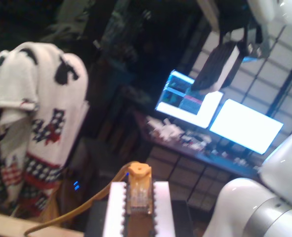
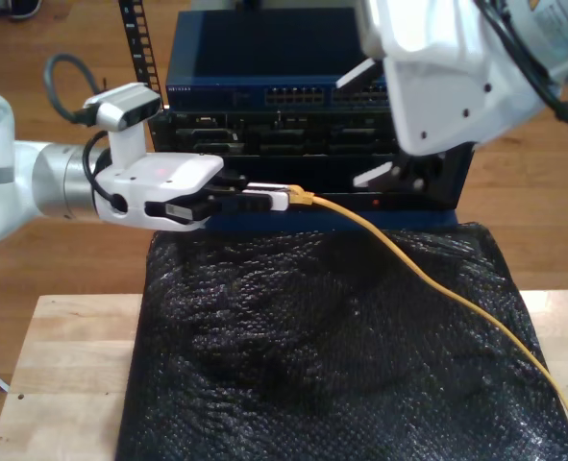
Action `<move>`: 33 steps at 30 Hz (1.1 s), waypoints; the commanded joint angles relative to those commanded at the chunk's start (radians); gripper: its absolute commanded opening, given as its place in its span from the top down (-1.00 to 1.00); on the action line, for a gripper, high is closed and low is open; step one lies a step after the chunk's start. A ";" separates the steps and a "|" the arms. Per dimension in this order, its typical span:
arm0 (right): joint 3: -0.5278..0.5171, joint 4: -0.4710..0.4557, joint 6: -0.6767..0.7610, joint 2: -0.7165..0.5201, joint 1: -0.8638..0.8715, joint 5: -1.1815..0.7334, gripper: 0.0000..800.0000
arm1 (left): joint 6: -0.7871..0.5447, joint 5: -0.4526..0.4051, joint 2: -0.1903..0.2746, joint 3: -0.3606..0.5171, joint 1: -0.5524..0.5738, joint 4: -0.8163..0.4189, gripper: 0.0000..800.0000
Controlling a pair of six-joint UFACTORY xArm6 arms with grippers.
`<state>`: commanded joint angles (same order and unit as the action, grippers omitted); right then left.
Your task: Grab the cable and plug it in
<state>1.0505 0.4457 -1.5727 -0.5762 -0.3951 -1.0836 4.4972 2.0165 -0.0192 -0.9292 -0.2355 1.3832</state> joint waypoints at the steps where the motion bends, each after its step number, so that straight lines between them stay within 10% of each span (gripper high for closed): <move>1: -0.002 0.000 0.000 0.000 -0.008 0.006 -0.99 | 0.000 0.008 -0.006 0.000 0.000 0.005 0.99; 33: -0.166 -0.003 -0.097 -0.092 -0.175 0.244 -0.98 | 0.092 0.261 -0.124 -0.012 -0.005 0.103 0.98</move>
<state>0.8847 0.4427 -1.6694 -0.6682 -0.5700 -0.8397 4.5893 2.2774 -0.1435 -0.9415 -0.2401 1.4860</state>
